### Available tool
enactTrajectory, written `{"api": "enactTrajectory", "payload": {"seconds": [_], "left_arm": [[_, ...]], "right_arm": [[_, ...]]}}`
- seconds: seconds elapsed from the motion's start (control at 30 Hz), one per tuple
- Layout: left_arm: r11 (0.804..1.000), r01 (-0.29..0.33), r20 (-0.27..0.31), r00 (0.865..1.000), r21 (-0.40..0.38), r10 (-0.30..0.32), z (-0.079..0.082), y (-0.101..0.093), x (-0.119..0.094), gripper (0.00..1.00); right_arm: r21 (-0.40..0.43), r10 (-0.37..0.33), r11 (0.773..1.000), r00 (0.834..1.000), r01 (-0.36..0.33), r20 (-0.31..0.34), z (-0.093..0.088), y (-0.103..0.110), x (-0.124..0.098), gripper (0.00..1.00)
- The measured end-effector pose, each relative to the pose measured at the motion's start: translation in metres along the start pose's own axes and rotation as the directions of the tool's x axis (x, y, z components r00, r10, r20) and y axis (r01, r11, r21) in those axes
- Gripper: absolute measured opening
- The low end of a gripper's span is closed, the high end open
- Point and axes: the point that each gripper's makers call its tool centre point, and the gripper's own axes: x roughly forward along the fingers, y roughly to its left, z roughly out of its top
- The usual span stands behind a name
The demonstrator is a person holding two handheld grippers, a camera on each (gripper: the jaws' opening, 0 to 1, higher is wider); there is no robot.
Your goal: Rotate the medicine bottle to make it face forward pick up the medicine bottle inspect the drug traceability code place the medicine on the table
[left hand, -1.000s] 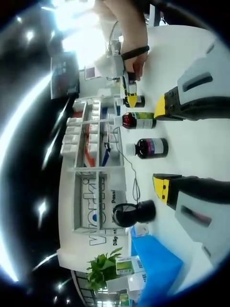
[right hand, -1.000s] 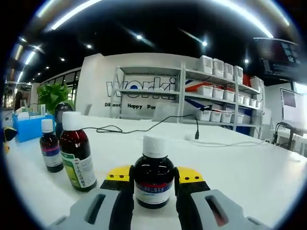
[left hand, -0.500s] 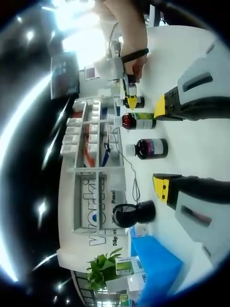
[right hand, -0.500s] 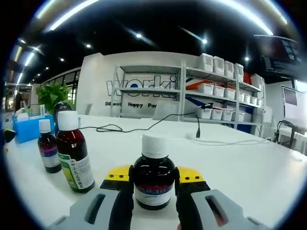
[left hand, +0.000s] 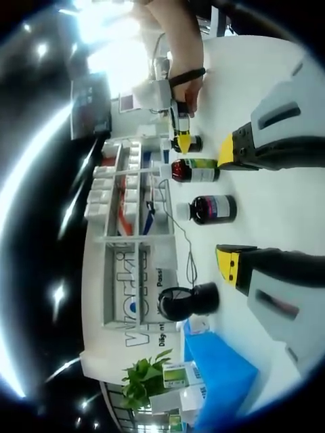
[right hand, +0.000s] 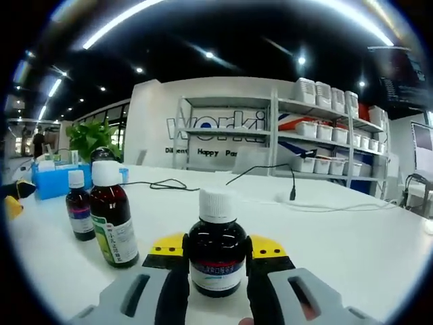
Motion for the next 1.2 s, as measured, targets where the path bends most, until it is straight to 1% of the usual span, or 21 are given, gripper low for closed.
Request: {"api": "enactTrajectory", "payload": {"seconds": [0.03, 0.23, 0.27, 0.37, 0.47, 0.57, 0.67, 0.7, 0.83, 1.07, 1.2], "left_arm": [[1.000, 0.000, 0.000, 1.000, 0.000, 0.000, 0.000, 0.000, 0.000, 0.35], [1.000, -0.001, -0.002, 1.000, 0.001, 0.001, 0.000, -0.001, 0.000, 0.35], [1.000, -0.002, -0.002, 1.000, 0.000, 0.002, 0.000, 0.000, 0.000, 0.35], [1.000, -0.003, -0.004, 1.000, 0.001, 0.003, 0.000, 0.000, 0.000, 0.35], [1.000, -0.003, -0.005, 1.000, 0.003, 0.003, 0.000, -0.001, 0.000, 0.35], [1.000, -0.002, -0.007, 1.000, 0.004, 0.002, -0.001, -0.001, 0.000, 0.35], [1.000, 0.000, -0.008, 1.000, 0.005, 0.000, -0.001, -0.002, 0.000, 0.35], [1.000, 0.001, -0.009, 1.000, 0.004, -0.001, -0.001, -0.002, 0.000, 0.35], [1.000, 0.000, -0.006, 1.000, 0.002, 0.001, -0.001, -0.001, 0.000, 0.35], [1.000, -0.002, -0.006, 1.000, 0.000, 0.002, -0.001, -0.001, 0.000, 0.35], [1.000, 0.000, -0.006, 1.000, -0.001, 0.000, -0.001, -0.001, 0.000, 0.35]], "right_arm": [[0.004, 0.002, 1.000, 1.000, -0.002, 0.001, 0.002, -0.002, -0.002, 0.28], [0.033, 0.090, 0.995, 0.995, -0.091, 0.029, 0.022, -0.004, -0.003, 0.28], [0.038, 0.116, 0.992, 0.993, -0.117, 0.039, 0.027, -0.002, -0.003, 0.28], [0.065, 0.163, 0.984, 0.984, -0.168, 0.074, 0.046, -0.003, -0.005, 0.28], [0.063, 0.183, 0.980, 0.979, -0.189, 0.095, 0.061, -0.003, -0.009, 0.28], [0.042, 0.219, 0.973, 0.968, -0.226, 0.124, 0.078, -0.002, -0.014, 0.28], [0.038, 0.257, 0.963, 0.955, -0.265, 0.148, 0.093, 0.001, -0.018, 0.28], [0.030, 0.274, 0.959, 0.950, -0.282, 0.152, 0.097, -0.001, -0.014, 0.28], [0.010, 0.307, 0.950, 0.939, -0.313, 0.154, 0.107, 0.003, -0.012, 0.28], [0.034, 0.367, 0.925, 0.914, -0.378, 0.176, 0.126, 0.012, -0.009, 0.28], [0.019, 0.392, 0.915, 0.901, -0.402, 0.185, 0.139, 0.018, -0.007, 0.28]]}}
